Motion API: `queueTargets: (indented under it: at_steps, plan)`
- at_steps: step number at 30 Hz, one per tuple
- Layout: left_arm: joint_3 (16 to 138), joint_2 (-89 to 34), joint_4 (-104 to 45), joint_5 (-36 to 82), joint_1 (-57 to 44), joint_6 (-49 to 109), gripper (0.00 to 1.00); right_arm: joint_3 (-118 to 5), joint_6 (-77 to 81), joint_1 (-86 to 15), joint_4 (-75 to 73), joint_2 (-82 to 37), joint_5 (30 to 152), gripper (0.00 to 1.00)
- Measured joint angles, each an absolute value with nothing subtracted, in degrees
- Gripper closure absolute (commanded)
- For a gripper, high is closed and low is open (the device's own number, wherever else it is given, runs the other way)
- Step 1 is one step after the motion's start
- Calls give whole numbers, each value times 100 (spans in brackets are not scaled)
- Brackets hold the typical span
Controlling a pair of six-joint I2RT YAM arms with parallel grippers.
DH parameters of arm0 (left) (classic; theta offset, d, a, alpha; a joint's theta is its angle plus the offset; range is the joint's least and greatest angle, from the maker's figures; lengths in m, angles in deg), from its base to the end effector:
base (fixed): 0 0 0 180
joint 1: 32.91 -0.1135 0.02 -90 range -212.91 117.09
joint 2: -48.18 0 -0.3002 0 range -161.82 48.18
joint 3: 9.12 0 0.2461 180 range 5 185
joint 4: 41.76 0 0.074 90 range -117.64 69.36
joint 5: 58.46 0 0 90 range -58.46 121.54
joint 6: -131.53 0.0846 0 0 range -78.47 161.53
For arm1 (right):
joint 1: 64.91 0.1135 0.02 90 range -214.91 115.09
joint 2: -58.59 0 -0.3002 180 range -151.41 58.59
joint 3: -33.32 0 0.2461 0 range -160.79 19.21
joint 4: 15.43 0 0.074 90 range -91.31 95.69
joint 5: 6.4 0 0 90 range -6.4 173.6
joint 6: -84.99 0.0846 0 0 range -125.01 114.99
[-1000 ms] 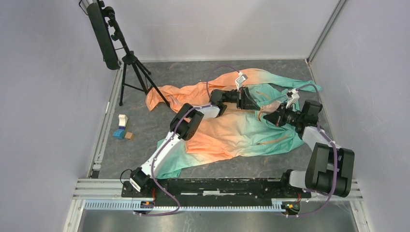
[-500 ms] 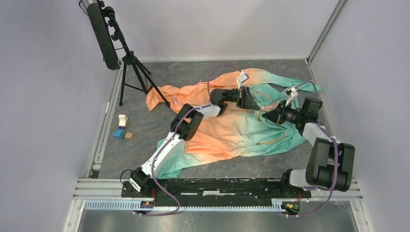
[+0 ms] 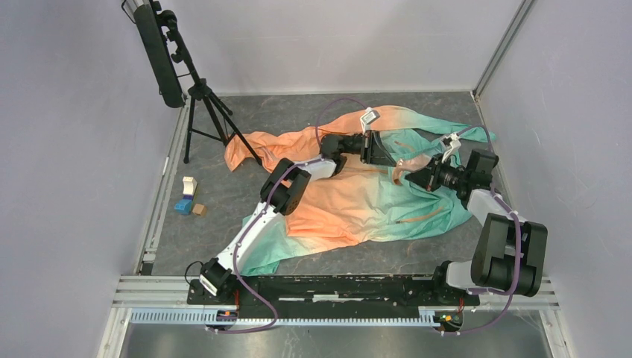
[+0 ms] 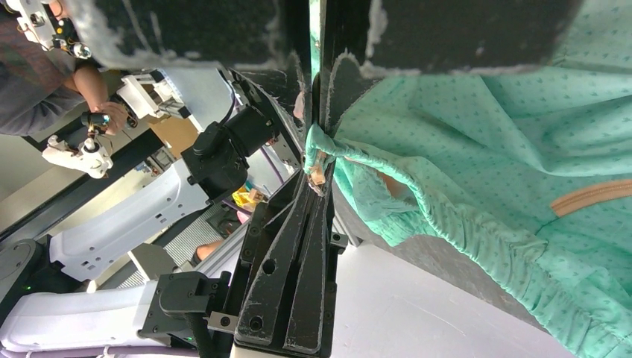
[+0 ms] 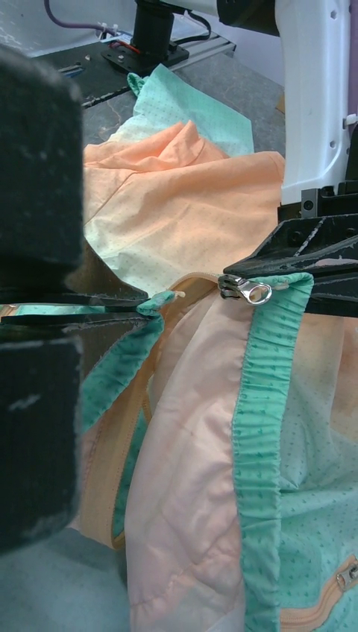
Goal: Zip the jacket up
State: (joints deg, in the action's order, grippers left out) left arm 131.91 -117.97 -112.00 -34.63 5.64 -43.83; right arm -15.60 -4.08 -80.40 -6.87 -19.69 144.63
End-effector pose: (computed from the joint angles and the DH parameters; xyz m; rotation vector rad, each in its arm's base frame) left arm 0.4293 -0.4411 0.1575 0.9493 1.3956 -2.2080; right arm 0.2744 0.0008 0.2161 -0.2743 1.9882 1.0082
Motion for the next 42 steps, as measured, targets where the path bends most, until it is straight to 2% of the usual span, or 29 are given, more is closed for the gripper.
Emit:
queueTargets:
  at_steps: [42]
  plan:
    - [13219,-11821,-11202,-3480,608,-4462,98,-1669,-80,-8003,-943,-2113,14529,100]
